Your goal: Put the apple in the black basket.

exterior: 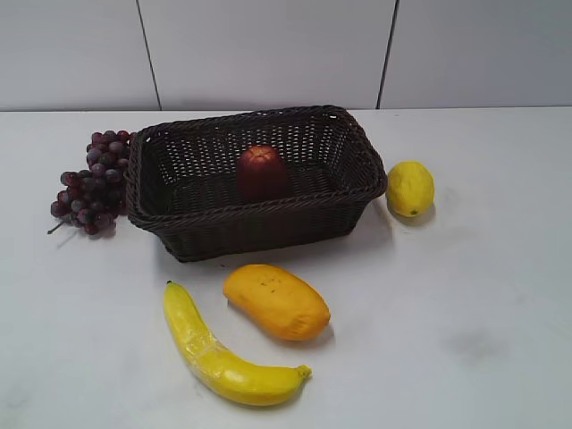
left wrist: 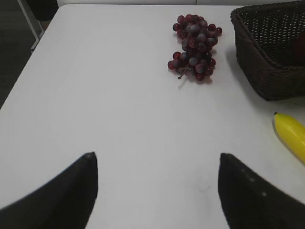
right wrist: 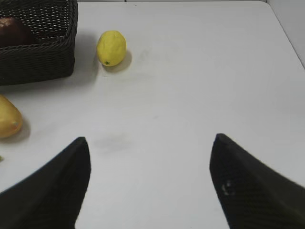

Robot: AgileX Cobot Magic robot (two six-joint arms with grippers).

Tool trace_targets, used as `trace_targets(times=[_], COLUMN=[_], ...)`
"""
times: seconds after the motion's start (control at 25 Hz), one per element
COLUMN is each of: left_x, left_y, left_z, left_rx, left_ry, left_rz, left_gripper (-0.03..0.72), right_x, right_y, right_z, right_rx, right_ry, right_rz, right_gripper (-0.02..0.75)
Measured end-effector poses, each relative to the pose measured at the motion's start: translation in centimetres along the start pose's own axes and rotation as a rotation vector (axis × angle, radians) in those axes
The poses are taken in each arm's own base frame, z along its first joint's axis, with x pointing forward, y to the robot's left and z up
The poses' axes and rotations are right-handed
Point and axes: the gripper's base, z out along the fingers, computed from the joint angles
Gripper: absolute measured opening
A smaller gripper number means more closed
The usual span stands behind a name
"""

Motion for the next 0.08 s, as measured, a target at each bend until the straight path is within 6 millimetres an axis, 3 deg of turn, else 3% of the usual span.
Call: trace_targets(times=[0.08], left_x=[0.01], left_y=[0.01], left_z=[0.02], left_rx=[-0.001], left_ry=[0.001], left_rz=[0.000], left_gripper=[0.590], right_x=[0.00], right_y=[0.00], right_z=[0.00], right_rx=[0.000], right_ry=[0.000], right_rz=[0.000], right_gripper=[0.588])
